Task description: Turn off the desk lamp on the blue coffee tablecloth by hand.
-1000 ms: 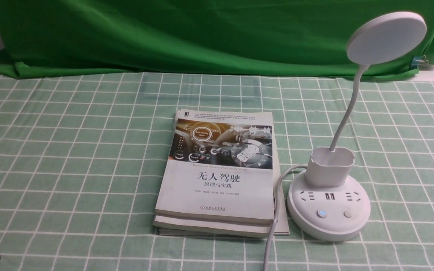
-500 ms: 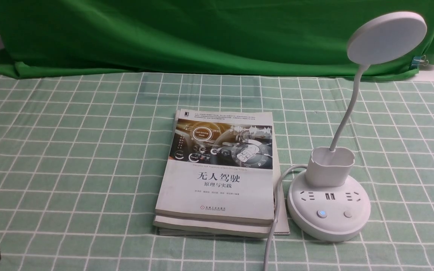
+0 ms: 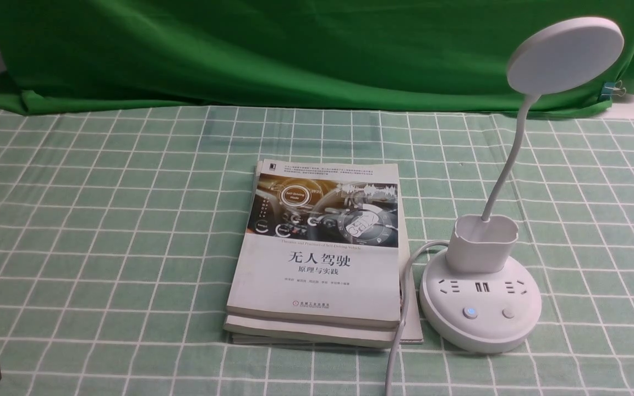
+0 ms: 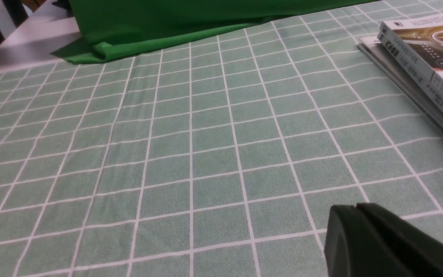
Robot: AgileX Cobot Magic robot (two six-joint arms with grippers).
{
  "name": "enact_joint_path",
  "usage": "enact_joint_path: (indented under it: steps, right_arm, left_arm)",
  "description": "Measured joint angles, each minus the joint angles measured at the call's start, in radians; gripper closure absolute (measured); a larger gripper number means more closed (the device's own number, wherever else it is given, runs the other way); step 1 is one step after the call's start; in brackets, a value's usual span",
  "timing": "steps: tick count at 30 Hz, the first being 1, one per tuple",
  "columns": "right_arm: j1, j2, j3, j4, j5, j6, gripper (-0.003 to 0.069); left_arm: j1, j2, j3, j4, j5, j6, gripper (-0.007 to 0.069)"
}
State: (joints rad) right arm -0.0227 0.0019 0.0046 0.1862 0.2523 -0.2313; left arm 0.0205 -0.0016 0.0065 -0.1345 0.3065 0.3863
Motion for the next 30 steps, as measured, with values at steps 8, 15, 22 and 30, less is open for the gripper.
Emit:
enact_joint_path:
  steps: [8,15,22,30]
  right_arm:
    - [0.000,0.000,0.000,-0.001,0.000,0.001,0.0581]
    - [0.000,0.000,0.000,-0.001,0.000,0.001,0.0561]
    - [0.000,0.000,0.000,-0.001,0.000,0.001,0.0543]
    - [0.000,0.000,0.000,-0.001,0.000,0.001,0.0522]
  left_arm:
    - [0.000,0.000,0.000,0.000,0.000,0.000,0.0624]
    - [0.000,0.000,0.000,0.000,0.000,0.000,0.0624]
    - [0.000,0.000,0.000,0.000,0.000,0.000,0.0624]
    - [0.000,0.000,0.000,0.000,0.000,0.000,0.0624]
